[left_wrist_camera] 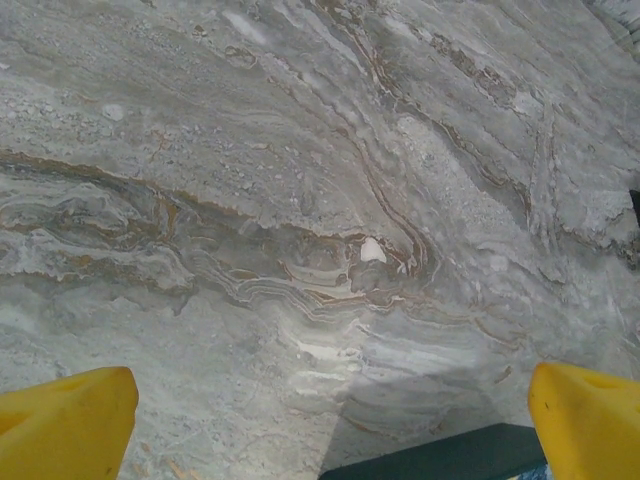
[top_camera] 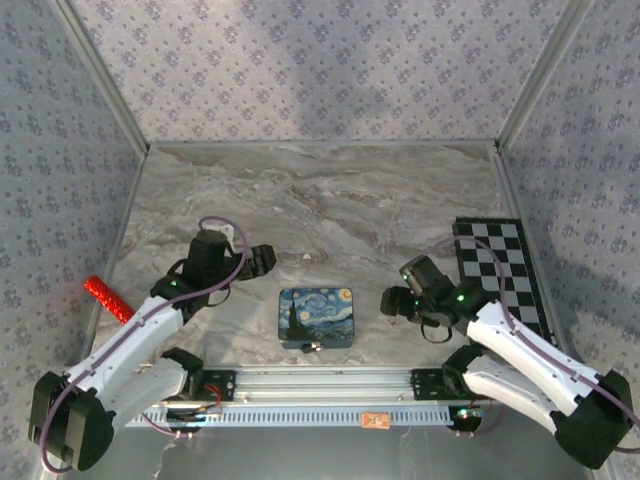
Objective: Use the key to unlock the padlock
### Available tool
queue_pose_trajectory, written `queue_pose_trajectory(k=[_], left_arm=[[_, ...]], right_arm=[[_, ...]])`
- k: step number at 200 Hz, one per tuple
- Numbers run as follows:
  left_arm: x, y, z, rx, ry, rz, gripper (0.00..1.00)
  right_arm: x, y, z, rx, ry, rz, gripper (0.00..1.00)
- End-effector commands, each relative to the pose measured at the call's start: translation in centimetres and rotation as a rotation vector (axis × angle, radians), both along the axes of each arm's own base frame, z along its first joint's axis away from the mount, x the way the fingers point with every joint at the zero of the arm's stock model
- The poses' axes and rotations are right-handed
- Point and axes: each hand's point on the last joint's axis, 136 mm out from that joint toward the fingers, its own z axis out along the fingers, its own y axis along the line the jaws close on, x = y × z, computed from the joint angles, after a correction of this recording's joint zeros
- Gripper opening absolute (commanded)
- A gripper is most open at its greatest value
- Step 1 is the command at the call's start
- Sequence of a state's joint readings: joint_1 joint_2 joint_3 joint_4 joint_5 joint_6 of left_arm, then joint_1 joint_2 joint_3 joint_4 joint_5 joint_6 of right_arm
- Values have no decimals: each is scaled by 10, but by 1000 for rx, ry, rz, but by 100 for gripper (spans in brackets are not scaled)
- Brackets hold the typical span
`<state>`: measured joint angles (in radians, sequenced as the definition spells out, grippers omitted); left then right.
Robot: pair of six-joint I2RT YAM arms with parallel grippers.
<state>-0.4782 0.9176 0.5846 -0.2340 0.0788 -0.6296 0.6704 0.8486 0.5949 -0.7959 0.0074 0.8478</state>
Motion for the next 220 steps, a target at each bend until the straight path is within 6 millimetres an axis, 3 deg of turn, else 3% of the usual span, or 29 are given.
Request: queue_pose_trajectory(k=[1, 82, 220], left_arm=[[7, -4, 9, -4, -46, -1, 100], [7, -7, 3, -15, -37, 1, 100], [7, -13, -2, -5, -26, -8, 100]], right_arm=[[-5, -1, -17, 27, 32, -77, 72], [-12, -8, -59, 43, 82, -147, 49], [-6, 1, -71, 117, 82, -192, 21]])
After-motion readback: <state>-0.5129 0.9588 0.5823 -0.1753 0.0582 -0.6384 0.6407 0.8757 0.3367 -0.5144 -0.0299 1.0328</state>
